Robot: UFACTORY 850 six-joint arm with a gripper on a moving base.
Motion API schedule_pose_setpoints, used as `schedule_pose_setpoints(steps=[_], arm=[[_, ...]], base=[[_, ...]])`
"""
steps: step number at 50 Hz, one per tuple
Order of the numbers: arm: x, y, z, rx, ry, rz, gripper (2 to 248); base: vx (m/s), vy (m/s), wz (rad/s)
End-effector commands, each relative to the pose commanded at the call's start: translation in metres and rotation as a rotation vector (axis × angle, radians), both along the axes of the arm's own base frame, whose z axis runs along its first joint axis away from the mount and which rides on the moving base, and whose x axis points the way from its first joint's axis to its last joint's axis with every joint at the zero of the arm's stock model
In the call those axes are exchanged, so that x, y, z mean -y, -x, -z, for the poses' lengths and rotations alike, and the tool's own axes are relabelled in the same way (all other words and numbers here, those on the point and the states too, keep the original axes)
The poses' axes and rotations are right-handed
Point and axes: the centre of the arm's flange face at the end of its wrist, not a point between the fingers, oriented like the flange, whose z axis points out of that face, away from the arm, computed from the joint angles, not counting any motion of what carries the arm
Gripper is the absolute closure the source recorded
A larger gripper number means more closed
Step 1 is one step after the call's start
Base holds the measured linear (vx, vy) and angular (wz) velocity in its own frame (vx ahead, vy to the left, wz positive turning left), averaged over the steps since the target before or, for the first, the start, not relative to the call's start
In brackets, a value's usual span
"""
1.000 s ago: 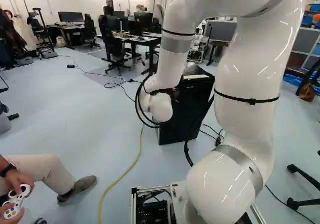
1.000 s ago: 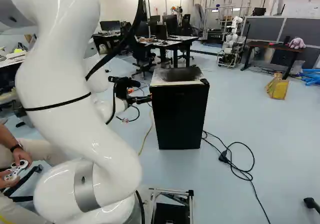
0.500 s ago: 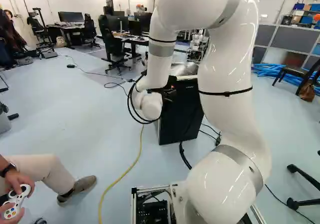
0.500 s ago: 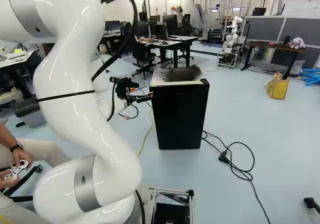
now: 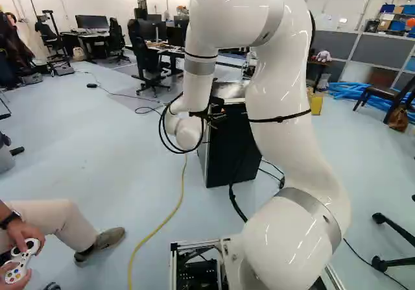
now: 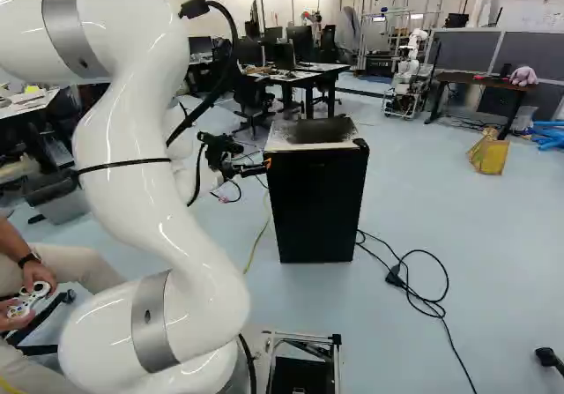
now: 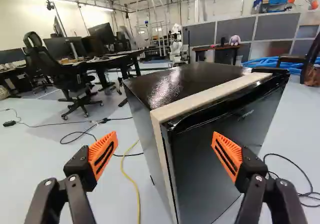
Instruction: Grab a drink from the fridge
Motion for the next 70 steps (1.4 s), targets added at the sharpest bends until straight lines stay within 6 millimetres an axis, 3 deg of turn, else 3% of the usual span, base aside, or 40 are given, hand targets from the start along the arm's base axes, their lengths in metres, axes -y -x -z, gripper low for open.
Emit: schedule_pose_setpoints(steps=[33,70], arm=[[0.004,-0.016,0.038,-0.041,-0.002,0.146,3],[0.005,-0.016,0.04,-0.106,0.109,0.136,3]], base=[[0.0,0.0,0.0],[0.0,0.0,0.0]])
